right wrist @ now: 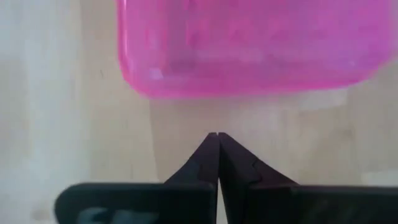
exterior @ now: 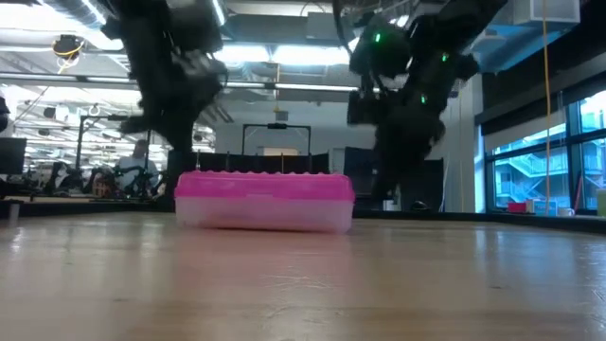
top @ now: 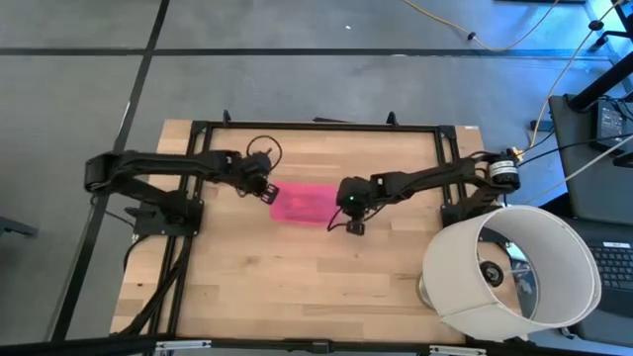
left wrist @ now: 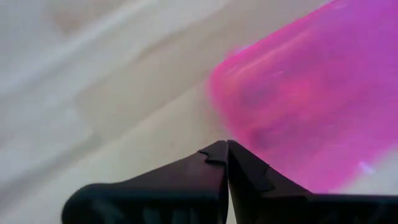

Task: Pick & place school supplies into a supply box
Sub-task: Close the pink supply box

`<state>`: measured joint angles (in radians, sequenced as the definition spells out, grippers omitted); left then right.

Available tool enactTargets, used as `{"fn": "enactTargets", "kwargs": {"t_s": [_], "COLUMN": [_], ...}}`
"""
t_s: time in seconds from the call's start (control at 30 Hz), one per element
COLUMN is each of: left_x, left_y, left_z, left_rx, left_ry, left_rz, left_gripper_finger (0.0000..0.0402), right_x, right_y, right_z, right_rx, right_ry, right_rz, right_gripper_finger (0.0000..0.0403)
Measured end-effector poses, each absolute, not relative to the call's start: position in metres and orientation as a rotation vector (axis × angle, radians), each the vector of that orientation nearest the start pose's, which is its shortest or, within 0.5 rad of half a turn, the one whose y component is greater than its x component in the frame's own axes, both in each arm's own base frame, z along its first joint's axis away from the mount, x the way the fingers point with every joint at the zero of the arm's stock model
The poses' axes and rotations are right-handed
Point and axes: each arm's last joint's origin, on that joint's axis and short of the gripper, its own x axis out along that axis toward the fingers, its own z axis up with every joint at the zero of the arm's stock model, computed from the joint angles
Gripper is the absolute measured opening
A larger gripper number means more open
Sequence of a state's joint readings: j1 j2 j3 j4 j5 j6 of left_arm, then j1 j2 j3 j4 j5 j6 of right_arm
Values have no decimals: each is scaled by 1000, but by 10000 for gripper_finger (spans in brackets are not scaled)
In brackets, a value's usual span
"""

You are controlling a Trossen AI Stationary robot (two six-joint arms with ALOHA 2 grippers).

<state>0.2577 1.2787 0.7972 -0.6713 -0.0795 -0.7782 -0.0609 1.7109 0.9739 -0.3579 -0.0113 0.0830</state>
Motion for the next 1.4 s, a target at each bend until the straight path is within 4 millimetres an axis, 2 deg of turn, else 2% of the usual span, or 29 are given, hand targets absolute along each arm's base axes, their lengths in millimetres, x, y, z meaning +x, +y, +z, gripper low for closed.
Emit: {"fn": "enactTargets", "kwargs": {"t_s": [0.1,0.2,0.3,0.37,0.47,0.57,0.67,0.77,1.0,1.4], "left_x": [219,220,223,226,234,244,253,259,264,269], "left_y": [60,59,62,65,67,67,67,67,68,63], "left_z": [236,262,270,267,253,238,222,210,193,185], "left_rx": [-669,-542,-473,-451,-429,-413,-401,-404,-393,-448], "left_ry": [853,716,663,678,755,824,894,941,1013,1039], "left_rz": [591,433,346,312,276,220,205,155,133,74], "left_gripper_finger": [1,1,1,1,1,1,1,1,1,1], "right_x": [324,334,349,359,371,381,387,389,391,387], "right_y": [-20,-21,-23,-25,-28,-28,-29,-29,-29,-30], "right_z": [184,220,248,253,240,218,197,186,179,176], "right_rx": [137,125,129,123,128,149,174,201,224,199], "right_ry": [1003,845,673,637,688,747,805,831,853,906], "right_rz": [-103,-88,-56,-47,-54,-63,-74,-87,-100,-137], "right_gripper_finger": [6,6,6,5,4,4,4,4,4,4]}}
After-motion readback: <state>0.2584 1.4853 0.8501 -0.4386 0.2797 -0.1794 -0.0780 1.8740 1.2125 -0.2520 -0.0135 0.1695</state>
